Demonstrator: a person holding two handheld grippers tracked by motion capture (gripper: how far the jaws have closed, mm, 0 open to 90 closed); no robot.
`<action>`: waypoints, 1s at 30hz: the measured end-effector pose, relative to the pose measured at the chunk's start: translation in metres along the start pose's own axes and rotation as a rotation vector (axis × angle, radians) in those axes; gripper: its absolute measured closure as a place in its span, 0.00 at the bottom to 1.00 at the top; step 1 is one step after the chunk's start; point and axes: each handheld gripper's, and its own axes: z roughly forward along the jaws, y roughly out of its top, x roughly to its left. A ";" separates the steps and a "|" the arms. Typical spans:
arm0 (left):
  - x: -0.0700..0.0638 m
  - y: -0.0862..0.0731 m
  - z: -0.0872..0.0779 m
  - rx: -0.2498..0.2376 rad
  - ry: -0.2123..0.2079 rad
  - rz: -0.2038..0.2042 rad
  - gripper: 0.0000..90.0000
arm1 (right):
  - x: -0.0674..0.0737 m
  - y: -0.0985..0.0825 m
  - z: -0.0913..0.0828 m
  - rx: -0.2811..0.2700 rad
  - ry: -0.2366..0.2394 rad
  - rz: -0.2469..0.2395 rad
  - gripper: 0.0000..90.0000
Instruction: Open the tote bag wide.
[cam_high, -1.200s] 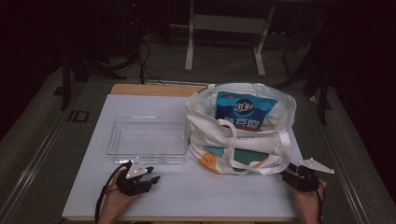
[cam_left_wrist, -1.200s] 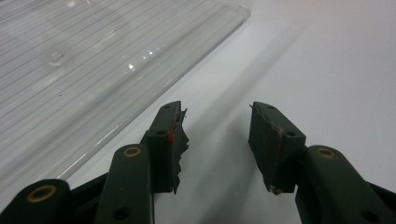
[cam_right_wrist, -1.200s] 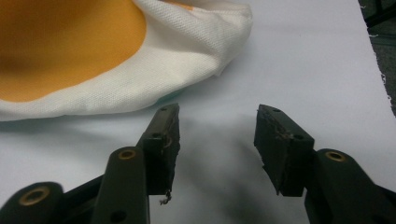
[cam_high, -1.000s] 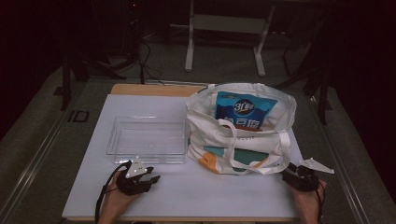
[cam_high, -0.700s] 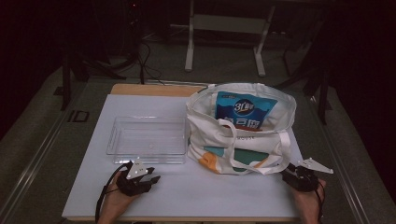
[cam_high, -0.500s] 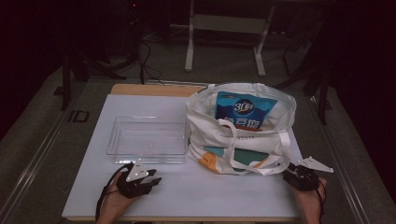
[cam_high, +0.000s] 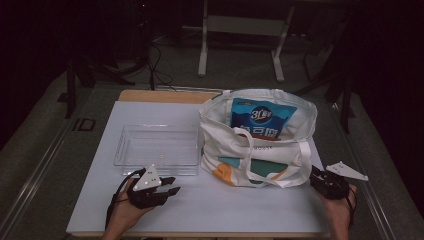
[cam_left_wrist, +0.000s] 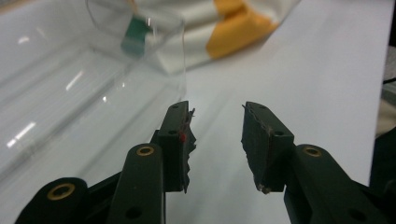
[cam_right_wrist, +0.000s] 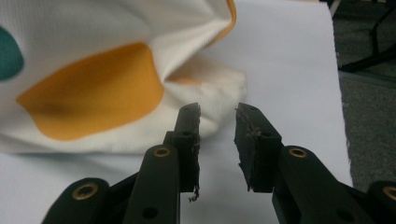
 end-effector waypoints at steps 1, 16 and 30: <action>0.001 0.004 -0.001 -0.009 -0.001 0.001 0.69 | 0.000 0.003 0.000 -0.003 0.003 0.001 0.78; 0.027 0.048 0.013 -0.015 0.038 0.005 0.76 | -0.004 0.035 0.014 -0.030 0.030 -0.033 0.87; 0.053 0.091 0.056 0.021 0.049 -0.023 0.78 | -0.007 0.045 0.021 -0.038 0.036 -0.034 0.83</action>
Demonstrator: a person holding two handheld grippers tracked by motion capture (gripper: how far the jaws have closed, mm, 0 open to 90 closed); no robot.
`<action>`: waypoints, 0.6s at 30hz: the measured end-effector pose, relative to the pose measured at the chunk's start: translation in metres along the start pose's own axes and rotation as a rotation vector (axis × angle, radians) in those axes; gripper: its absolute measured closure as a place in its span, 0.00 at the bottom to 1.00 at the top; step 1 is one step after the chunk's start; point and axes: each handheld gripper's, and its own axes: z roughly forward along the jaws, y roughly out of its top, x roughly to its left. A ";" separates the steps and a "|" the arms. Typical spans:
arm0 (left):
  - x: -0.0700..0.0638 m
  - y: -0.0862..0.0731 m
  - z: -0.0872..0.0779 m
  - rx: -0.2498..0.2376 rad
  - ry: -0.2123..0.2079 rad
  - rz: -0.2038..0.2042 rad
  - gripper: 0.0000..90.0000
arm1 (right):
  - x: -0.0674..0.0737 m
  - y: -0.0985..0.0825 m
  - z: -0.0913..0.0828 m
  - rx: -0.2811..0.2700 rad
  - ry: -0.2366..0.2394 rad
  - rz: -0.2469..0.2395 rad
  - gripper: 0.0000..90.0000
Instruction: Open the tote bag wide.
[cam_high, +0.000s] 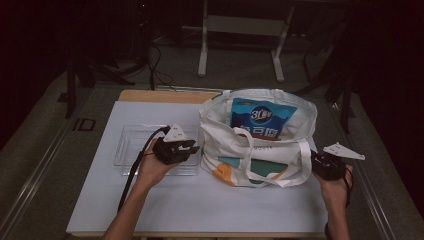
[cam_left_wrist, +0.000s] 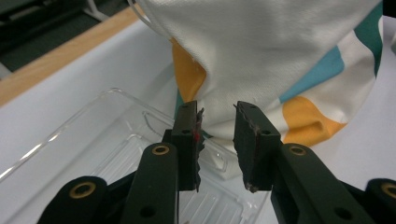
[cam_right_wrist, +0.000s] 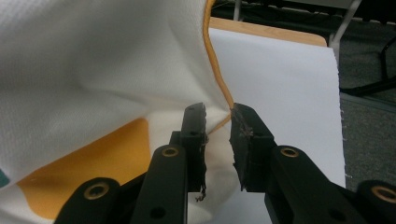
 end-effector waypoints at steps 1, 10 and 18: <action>0.001 0.001 0.003 0.008 -0.004 0.002 0.77 | 0.000 0.001 0.001 0.000 -0.003 -0.002 0.82; 0.006 0.010 0.022 0.001 -0.024 -0.045 0.70 | 0.000 0.012 0.008 -0.009 -0.002 -0.010 0.67; 0.002 0.021 0.033 0.010 -0.033 -0.025 0.78 | -0.005 0.024 0.017 -0.003 0.032 -0.046 0.66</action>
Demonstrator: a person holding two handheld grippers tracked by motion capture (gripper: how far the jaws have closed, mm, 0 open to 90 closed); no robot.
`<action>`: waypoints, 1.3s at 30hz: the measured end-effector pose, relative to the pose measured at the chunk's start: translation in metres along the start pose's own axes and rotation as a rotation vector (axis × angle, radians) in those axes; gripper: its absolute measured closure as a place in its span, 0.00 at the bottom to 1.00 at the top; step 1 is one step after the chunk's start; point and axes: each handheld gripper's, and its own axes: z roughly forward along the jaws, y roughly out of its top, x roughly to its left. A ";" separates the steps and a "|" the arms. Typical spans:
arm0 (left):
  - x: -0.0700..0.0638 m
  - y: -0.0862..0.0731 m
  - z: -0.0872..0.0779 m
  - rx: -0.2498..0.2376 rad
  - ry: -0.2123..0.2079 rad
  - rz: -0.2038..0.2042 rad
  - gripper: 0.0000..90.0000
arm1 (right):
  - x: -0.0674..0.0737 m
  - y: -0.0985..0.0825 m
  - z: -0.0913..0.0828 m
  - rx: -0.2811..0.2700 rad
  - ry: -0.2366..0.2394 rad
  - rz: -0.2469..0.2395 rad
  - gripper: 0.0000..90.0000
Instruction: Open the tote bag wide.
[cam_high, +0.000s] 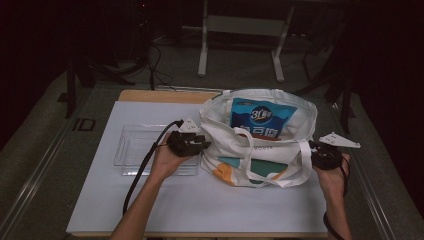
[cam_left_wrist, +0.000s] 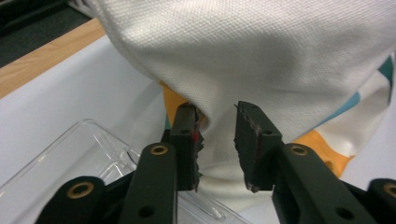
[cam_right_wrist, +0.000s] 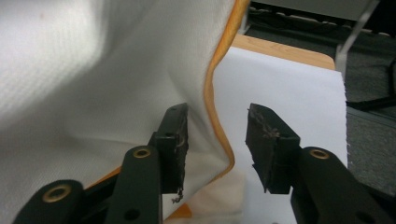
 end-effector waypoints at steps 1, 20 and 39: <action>0.001 0.000 0.001 -0.002 -0.002 -0.002 0.79 | -0.001 0.001 0.001 0.001 0.009 -0.006 0.68; -0.004 -0.002 -0.011 -0.017 0.001 0.034 0.99 | 0.003 -0.001 -0.009 -0.054 0.034 -0.067 0.97; -0.021 -0.018 -0.003 0.051 -0.002 0.080 0.99 | 0.015 -0.023 -0.020 -0.030 0.042 -0.108 0.97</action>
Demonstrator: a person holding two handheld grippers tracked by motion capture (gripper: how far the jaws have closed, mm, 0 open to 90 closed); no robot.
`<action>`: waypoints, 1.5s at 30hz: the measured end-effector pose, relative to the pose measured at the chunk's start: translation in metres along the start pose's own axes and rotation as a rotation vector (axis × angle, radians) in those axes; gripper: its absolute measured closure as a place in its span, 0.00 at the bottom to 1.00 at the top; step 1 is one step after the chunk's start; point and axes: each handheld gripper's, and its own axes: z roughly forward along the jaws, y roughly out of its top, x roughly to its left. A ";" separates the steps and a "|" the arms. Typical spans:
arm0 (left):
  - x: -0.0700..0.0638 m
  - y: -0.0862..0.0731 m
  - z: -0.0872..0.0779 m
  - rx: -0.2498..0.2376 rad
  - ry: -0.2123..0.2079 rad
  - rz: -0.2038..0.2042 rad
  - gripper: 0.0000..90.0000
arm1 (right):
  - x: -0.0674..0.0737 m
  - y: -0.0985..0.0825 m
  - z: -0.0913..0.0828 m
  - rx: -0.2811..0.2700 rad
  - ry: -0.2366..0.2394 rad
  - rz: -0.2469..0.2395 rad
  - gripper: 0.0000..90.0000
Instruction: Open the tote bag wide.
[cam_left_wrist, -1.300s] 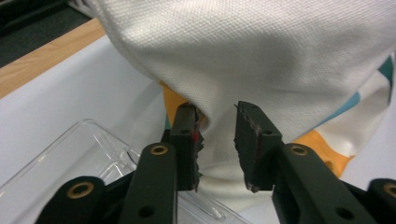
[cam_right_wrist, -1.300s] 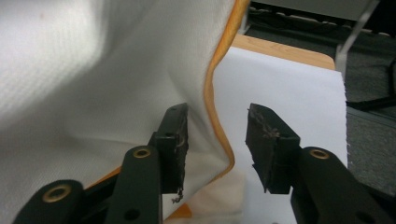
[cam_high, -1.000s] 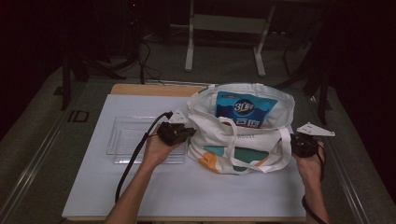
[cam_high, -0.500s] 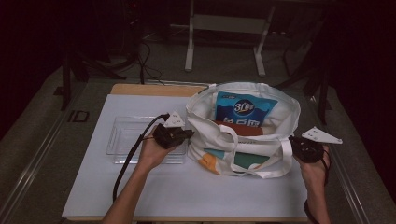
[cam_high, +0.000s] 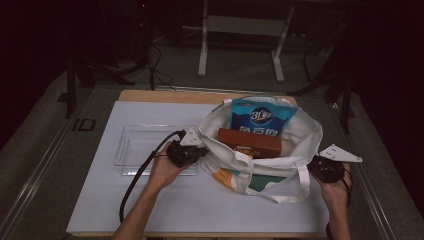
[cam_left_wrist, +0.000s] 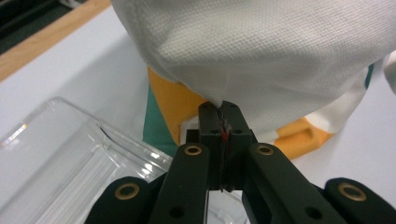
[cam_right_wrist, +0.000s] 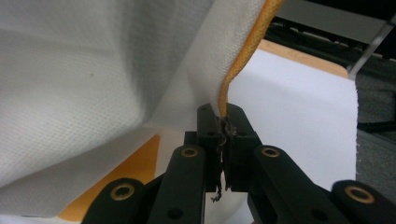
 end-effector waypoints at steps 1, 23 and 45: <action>0.000 -0.001 0.002 0.009 0.002 0.001 0.99 | 0.001 -0.001 0.001 0.008 -0.003 -0.003 0.97; 0.003 -0.006 -0.001 -0.007 -0.042 -0.026 0.77 | 0.006 -0.013 0.015 0.066 -0.002 -0.001 0.97; 0.014 0.005 -0.018 -0.114 0.014 -0.036 0.95 | 0.005 -0.014 0.017 0.069 0.002 0.002 0.97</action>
